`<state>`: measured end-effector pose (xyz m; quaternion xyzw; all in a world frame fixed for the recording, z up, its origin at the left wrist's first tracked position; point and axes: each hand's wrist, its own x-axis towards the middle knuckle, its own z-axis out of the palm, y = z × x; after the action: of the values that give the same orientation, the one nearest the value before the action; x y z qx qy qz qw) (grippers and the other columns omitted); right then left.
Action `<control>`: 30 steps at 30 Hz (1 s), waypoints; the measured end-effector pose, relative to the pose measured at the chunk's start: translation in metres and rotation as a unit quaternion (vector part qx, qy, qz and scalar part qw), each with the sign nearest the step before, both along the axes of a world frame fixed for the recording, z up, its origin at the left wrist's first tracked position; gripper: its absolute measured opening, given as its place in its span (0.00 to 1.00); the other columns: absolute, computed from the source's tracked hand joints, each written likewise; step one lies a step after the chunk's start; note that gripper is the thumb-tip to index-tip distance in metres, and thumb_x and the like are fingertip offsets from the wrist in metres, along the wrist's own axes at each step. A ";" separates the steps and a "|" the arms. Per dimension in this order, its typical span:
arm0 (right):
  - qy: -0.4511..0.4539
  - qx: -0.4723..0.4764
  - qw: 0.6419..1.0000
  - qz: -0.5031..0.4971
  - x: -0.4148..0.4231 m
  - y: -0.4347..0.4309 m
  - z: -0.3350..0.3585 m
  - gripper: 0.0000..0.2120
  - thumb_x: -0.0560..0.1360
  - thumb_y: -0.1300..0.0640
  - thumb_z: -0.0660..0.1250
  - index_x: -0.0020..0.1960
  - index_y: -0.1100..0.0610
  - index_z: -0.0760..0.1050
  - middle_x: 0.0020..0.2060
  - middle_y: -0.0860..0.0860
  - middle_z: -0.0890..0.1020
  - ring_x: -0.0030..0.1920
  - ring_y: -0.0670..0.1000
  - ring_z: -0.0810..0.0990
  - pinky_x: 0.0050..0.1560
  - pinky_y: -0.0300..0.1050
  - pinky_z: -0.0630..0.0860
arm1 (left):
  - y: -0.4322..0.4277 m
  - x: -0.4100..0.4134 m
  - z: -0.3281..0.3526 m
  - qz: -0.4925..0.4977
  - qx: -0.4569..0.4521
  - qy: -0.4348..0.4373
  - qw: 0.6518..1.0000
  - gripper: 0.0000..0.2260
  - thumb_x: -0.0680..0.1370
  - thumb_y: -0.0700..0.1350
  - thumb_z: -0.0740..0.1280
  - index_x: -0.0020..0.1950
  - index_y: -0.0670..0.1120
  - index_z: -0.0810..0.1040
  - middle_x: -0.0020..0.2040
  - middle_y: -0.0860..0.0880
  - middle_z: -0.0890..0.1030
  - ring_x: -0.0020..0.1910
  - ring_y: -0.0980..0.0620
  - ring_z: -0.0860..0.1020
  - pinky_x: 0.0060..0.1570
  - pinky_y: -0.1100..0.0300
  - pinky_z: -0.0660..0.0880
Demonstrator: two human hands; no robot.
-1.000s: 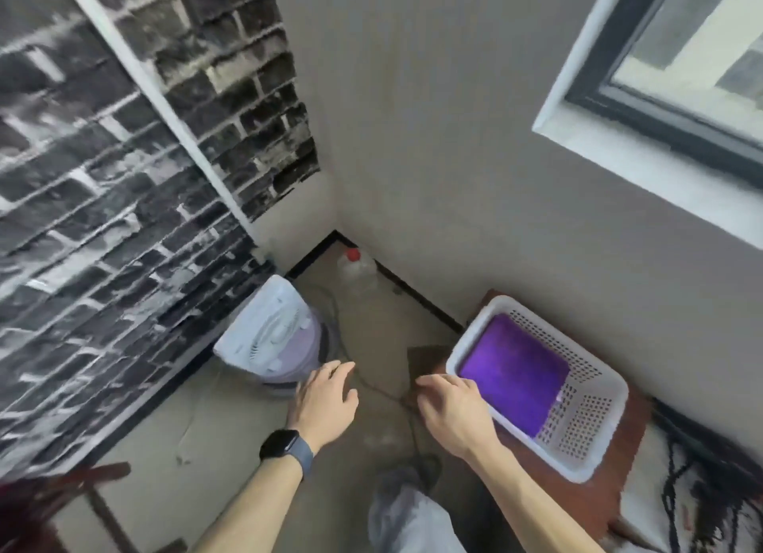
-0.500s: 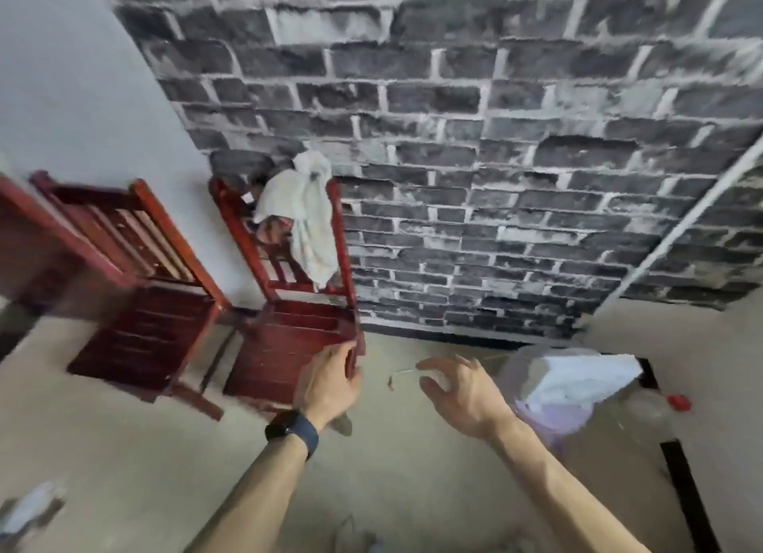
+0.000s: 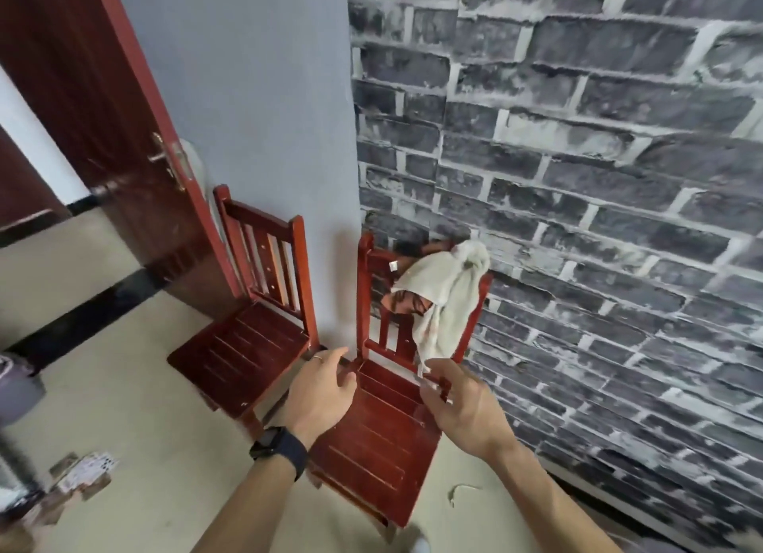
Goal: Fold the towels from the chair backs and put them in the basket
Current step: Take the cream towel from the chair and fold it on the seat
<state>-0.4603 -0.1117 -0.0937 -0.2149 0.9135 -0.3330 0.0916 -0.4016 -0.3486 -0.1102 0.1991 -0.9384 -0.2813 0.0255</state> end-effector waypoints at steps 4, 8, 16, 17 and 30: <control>0.007 0.001 0.998 -0.059 -0.075 -0.021 -0.003 0.22 0.78 0.42 0.63 0.70 0.47 0.70 0.63 0.47 0.80 0.50 0.46 0.82 0.47 0.40 0.78 | -0.020 -0.058 0.004 -0.006 -0.006 0.011 1.000 0.21 0.80 0.53 0.63 0.74 0.55 0.68 0.67 0.51 0.76 0.66 0.51 0.73 0.63 0.56 0.72; -0.005 0.006 0.990 -0.137 -0.161 -0.039 -0.005 0.26 0.78 0.43 0.65 0.73 0.52 0.67 0.66 0.54 0.77 0.58 0.55 0.82 0.53 0.48 0.78 | -0.039 -0.123 0.014 -0.055 -0.044 0.023 0.997 0.22 0.81 0.52 0.63 0.75 0.53 0.67 0.70 0.51 0.74 0.68 0.52 0.73 0.67 0.57 0.71; -0.097 0.074 0.969 -0.216 -0.294 -0.068 -0.033 0.44 0.78 0.40 0.65 0.81 0.44 0.39 0.78 0.61 0.53 0.63 0.64 0.78 0.55 0.55 0.75 | -0.082 -0.251 0.009 -0.144 -0.154 -0.005 0.977 0.27 0.81 0.53 0.58 0.79 0.53 0.57 0.79 0.46 0.59 0.77 0.45 0.59 0.75 0.48 0.59; -0.097 0.091 0.963 -0.233 -0.299 -0.071 -0.040 0.42 0.78 0.39 0.63 0.81 0.44 0.40 0.77 0.60 0.55 0.61 0.64 0.79 0.50 0.53 0.74 | -0.087 -0.267 0.002 -0.158 -0.165 -0.015 0.973 0.28 0.81 0.53 0.58 0.80 0.52 0.54 0.81 0.45 0.54 0.78 0.45 0.55 0.75 0.47 0.57; 0.083 -0.024 0.929 -0.360 -0.211 -0.125 -0.040 0.05 0.76 0.58 0.69 0.43 0.57 0.75 0.36 0.46 0.74 0.37 0.45 0.73 0.37 0.31 0.66 | -0.135 -0.340 -0.063 -0.288 -0.165 -0.102 0.938 0.40 0.76 0.56 0.66 0.81 0.48 0.49 0.78 0.51 0.28 0.79 0.49 0.35 0.76 0.40 0.51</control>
<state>-0.6713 -0.2364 -0.1341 0.0993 0.9256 -0.3465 -0.1157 -0.7412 -0.4833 -0.1730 -0.0590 -0.9864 -0.0957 -0.1201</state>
